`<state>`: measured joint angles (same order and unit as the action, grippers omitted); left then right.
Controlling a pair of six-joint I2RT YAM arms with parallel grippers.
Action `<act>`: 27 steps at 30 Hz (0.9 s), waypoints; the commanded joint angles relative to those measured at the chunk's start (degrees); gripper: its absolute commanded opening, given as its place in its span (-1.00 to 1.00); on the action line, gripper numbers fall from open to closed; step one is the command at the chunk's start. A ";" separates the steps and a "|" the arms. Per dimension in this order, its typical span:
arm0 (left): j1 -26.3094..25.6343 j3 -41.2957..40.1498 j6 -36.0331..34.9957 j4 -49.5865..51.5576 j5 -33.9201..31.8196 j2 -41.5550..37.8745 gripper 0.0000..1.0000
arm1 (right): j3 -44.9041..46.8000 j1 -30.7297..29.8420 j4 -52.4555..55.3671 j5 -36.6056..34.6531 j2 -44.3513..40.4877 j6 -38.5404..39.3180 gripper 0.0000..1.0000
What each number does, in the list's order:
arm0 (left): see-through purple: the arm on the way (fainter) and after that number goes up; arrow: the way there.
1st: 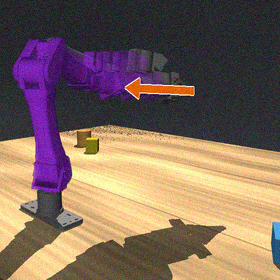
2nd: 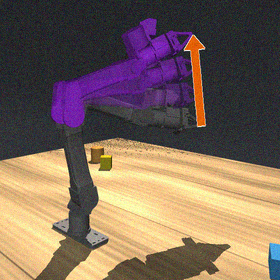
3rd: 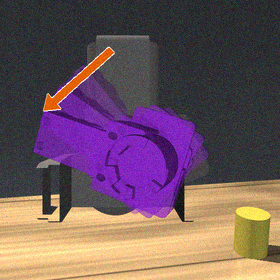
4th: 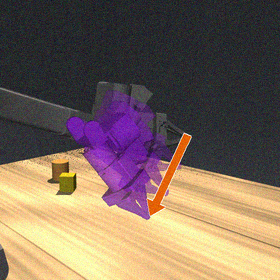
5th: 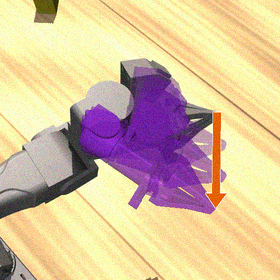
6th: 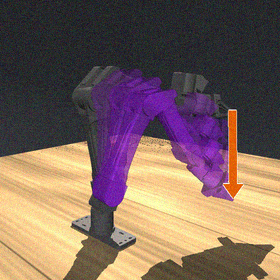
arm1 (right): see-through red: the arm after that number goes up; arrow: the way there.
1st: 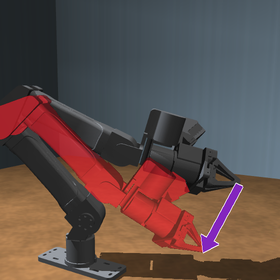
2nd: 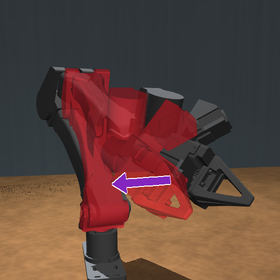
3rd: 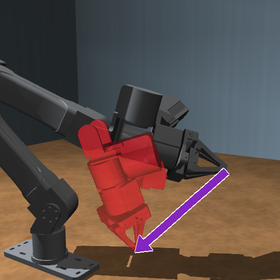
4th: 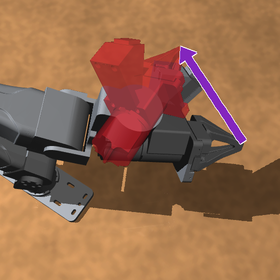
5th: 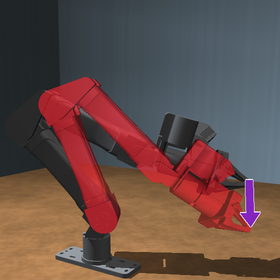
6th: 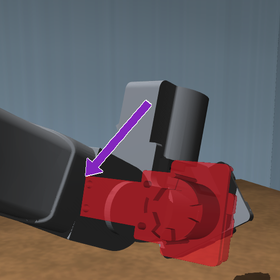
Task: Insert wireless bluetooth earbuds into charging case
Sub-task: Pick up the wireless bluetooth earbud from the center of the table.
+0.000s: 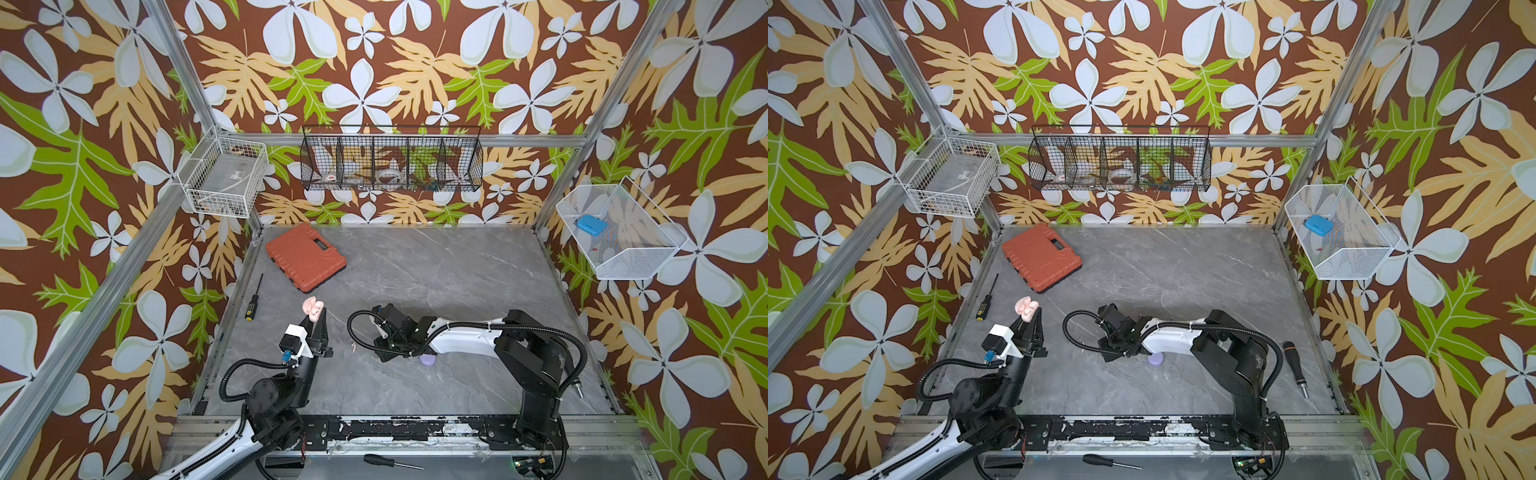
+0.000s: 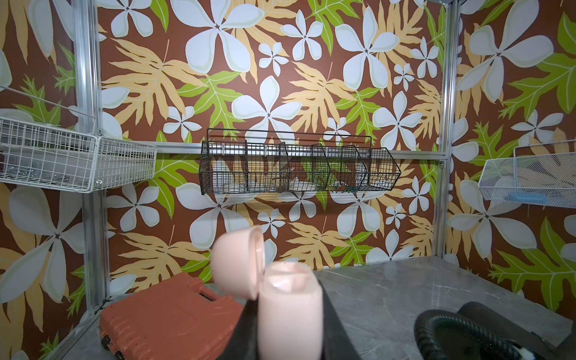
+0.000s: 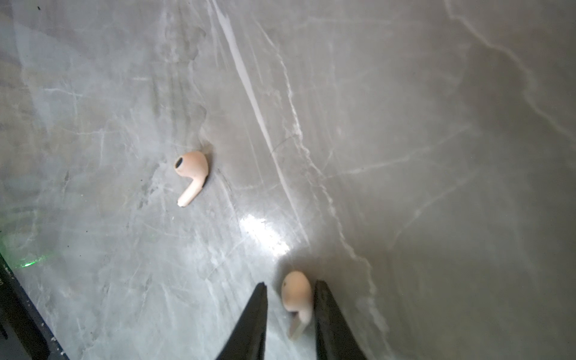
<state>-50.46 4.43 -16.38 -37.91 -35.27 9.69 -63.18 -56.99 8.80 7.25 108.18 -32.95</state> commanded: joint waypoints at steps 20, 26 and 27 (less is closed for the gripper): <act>0.10 -0.12 -0.49 -0.76 0.75 -0.61 -1.00 | -1.15 -1.28 4.12 -5.10 1.98 -0.36 -0.57; 0.10 -0.12 -0.71 -0.70 0.87 -0.78 -1.00 | -2.44 -1.29 4.38 -6.04 2.72 0.40 -0.54; 0.10 -0.12 -0.76 -0.59 0.90 -0.88 -1.00 | -2.72 -1.28 4.60 -6.18 2.97 0.43 -0.54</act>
<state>-50.46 4.38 -16.58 -37.82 -34.41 9.06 -65.60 -58.26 9.34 3.09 110.21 -32.95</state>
